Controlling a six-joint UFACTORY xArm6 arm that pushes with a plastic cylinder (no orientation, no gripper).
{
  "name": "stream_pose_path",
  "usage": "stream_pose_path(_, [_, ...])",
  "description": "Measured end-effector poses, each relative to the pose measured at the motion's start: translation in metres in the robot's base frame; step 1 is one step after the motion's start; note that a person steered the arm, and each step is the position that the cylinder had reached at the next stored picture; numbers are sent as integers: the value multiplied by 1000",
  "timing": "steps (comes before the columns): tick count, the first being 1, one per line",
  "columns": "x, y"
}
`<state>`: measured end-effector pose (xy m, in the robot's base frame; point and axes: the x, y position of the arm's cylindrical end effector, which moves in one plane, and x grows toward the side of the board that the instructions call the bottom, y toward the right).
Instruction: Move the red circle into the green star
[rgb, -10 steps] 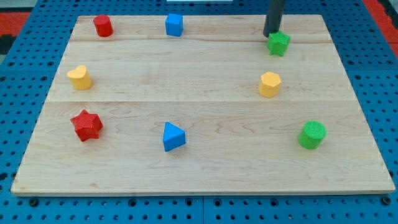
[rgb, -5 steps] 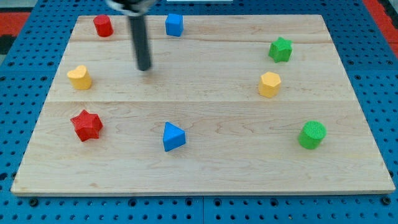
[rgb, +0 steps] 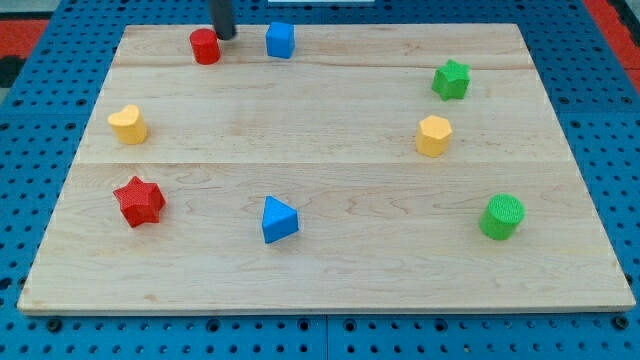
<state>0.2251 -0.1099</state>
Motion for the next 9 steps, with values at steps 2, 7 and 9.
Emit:
stream_pose_path(2, [-28, -75])
stream_pose_path(7, [22, -62])
stream_pose_path(9, [45, 2])
